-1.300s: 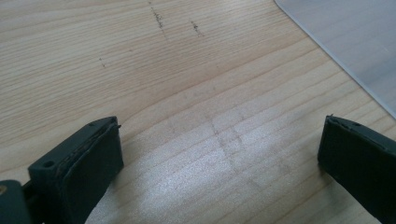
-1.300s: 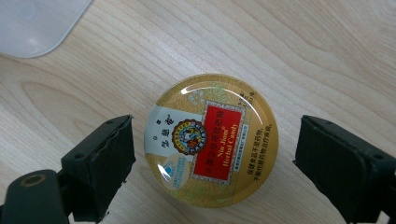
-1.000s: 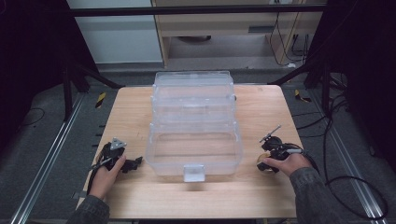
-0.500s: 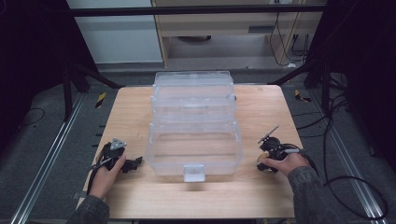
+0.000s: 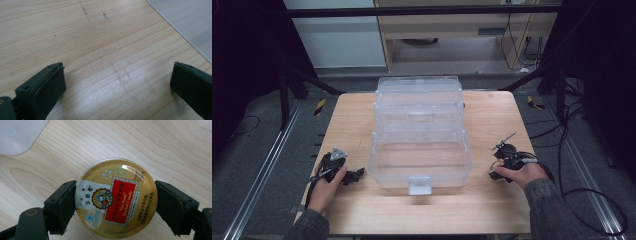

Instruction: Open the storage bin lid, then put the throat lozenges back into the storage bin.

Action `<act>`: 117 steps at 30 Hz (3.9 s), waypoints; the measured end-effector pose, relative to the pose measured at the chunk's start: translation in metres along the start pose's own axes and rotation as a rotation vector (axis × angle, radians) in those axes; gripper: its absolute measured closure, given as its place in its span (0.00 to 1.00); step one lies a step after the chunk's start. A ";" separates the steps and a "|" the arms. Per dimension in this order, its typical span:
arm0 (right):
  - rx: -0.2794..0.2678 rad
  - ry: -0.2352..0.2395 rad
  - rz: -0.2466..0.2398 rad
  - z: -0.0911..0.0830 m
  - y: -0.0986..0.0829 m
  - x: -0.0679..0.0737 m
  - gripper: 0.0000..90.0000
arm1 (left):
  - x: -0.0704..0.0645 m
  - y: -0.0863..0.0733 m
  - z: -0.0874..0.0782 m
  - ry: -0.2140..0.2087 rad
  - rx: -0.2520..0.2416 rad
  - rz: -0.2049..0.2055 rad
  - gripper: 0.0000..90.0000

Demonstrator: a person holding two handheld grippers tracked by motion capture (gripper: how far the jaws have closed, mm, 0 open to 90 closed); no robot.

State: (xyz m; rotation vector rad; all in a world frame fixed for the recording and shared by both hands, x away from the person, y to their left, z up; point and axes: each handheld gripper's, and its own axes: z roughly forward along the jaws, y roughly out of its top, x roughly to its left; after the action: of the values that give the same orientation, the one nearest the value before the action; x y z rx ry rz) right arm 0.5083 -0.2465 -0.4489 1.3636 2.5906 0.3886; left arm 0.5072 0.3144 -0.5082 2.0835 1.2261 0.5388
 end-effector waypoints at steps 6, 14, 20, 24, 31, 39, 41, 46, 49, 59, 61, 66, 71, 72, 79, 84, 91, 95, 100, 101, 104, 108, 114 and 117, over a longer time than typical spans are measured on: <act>-0.042 -0.012 -0.001 -0.020 0.003 0.000 0.23 | 0.000 0.000 0.000 -0.001 0.000 0.000 0.00; -0.088 -0.027 -0.020 -0.048 0.009 0.002 0.23 | 0.000 0.000 0.000 0.000 0.000 0.000 0.00; -0.112 -0.036 -0.035 -0.062 0.013 0.004 0.23 | 0.000 0.000 0.000 -0.001 0.000 0.000 0.00; -0.126 -0.025 -0.043 -0.073 0.019 0.008 0.23 | 0.000 0.000 0.000 -0.001 0.000 0.000 0.00; -0.151 -0.024 -0.069 -0.090 0.031 0.016 0.23 | 0.000 0.000 0.000 -0.001 0.001 0.000 0.00; -0.160 -0.027 -0.121 -0.108 0.047 0.028 0.23 | 0.000 0.000 0.000 -0.001 0.000 0.000 0.00; -0.162 -0.028 -0.138 -0.112 0.050 0.032 0.23 | 0.000 0.000 0.000 -0.001 0.001 0.001 0.00; -0.164 -0.023 -0.165 -0.119 0.058 0.042 0.23 | 0.000 0.000 0.000 0.000 -0.003 -0.003 0.00; -0.165 -0.016 -0.189 -0.121 0.062 0.048 0.23 | 0.000 0.000 0.000 -0.001 -0.003 -0.004 0.00; -0.150 0.000 -0.232 -0.119 0.076 0.064 0.23 | 0.000 0.000 0.000 -0.001 -0.003 -0.007 0.00; -0.145 0.004 -0.248 -0.117 0.079 0.069 0.23 | 0.000 0.000 0.000 0.000 -0.003 -0.005 0.00; -0.142 0.016 -0.267 -0.116 0.083 0.077 0.23 | 0.000 0.000 0.000 -0.001 -0.003 -0.003 0.00; -0.144 0.021 -0.282 -0.115 0.087 0.082 0.23 | 0.000 0.000 0.000 -0.001 -0.003 -0.002 0.00; -0.141 0.023 -0.282 -0.114 0.088 0.083 0.23 | 0.000 0.000 0.000 -0.001 -0.003 -0.002 0.00; -0.133 0.037 -0.295 -0.108 0.092 0.090 0.23 | 0.000 0.000 0.000 -0.002 -0.003 0.001 0.00; -0.133 0.048 -0.306 -0.104 0.096 0.095 0.23 | 0.000 0.000 0.000 -0.004 -0.001 0.004 0.00; -0.128 0.056 -0.317 -0.099 0.099 0.100 0.23 | 0.000 0.000 0.000 -0.004 -0.001 0.004 0.00; -0.120 0.058 -0.316 -0.094 0.100 0.101 0.23 | 0.000 0.000 0.000 -0.003 -0.001 0.004 0.00; -0.101 0.059 -0.311 -0.084 0.102 0.101 0.23 | 0.000 0.000 0.000 -0.005 -0.001 -0.001 0.00; -0.099 0.059 -0.314 -0.081 0.102 0.101 0.23 | 0.000 0.000 0.000 -0.005 -0.001 -0.001 0.00; -0.091 0.060 -0.315 -0.076 0.102 0.101 0.23 | 0.000 0.000 0.000 -0.006 -0.001 0.000 0.00; -0.080 0.063 -0.314 -0.071 0.103 0.102 0.23 | 0.000 0.000 0.000 -0.006 -0.001 0.000 0.00; -0.070 0.063 -0.315 -0.068 0.104 0.105 0.23 | 0.000 0.000 0.000 -0.006 -0.001 0.000 0.00; -0.065 0.065 -0.319 -0.067 0.103 0.105 0.23 | 0.000 0.000 0.001 -0.006 -0.002 -0.001 0.00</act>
State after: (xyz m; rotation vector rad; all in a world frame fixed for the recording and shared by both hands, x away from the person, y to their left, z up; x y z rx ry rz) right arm 0.5113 -0.1132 -0.3577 0.9079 2.7577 0.4656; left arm 0.5076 0.3141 -0.5084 2.0812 1.2228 0.5326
